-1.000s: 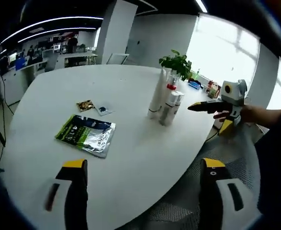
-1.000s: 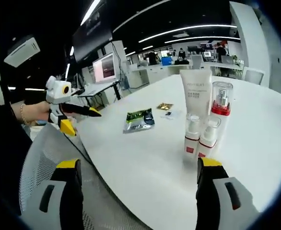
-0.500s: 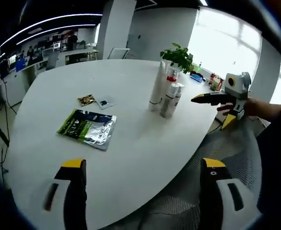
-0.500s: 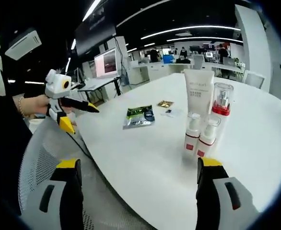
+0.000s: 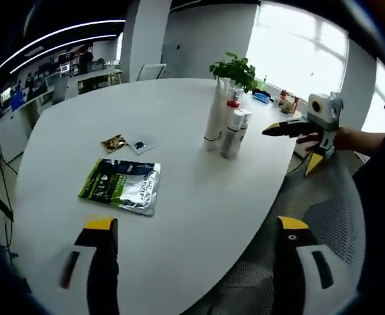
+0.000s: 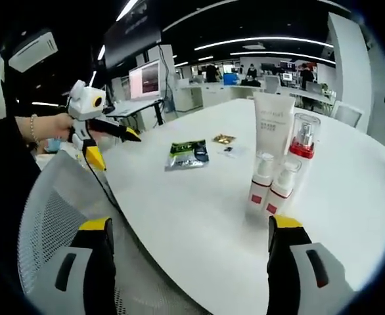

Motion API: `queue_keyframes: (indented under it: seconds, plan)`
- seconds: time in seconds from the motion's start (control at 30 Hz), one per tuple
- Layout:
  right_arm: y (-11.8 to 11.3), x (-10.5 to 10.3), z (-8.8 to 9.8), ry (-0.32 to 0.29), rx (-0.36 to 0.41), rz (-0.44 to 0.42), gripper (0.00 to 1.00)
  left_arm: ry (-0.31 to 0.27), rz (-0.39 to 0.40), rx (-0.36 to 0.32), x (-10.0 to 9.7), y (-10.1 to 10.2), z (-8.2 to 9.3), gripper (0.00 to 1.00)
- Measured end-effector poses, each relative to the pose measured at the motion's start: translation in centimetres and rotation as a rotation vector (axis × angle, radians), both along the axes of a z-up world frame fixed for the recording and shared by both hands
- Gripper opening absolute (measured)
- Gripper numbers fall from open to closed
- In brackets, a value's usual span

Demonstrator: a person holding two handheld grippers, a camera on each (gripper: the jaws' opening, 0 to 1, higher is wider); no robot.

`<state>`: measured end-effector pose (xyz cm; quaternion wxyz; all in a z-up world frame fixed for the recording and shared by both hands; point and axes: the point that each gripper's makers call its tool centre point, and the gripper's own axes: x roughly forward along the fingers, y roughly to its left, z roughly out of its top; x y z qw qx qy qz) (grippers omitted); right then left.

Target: Arrange the skincare products in the storage area until every visible bottle or jar stands upright without overlapping.

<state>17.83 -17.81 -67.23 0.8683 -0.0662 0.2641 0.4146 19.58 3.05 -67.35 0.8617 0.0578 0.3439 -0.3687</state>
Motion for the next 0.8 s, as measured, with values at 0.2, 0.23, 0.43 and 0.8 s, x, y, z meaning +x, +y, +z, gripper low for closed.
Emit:
queue_keyframes:
  seconds: [0.2,0.23,0.43,0.8]
  plan:
    - [-0.5,0.3,-0.1,0.002,0.0,-0.026,0.97,0.0,-0.072,0.057,2.5,0.5,0.0,0.92]
    - [-0.5,0.3,0.0,0.004,0.006,-0.031,0.97,0.001,-0.093,0.07,2.7,0.4,-0.1,0.92]
    - [-0.9,0.6,0.2,0.014,0.035,-0.06,0.96,-0.002,-0.154,0.149,5.6,1.4,-0.8,0.89]
    - [-1.3,0.9,0.0,0.028,0.025,-0.082,0.95,0.035,-0.34,0.331,9.8,2.0,-3.4,0.89]
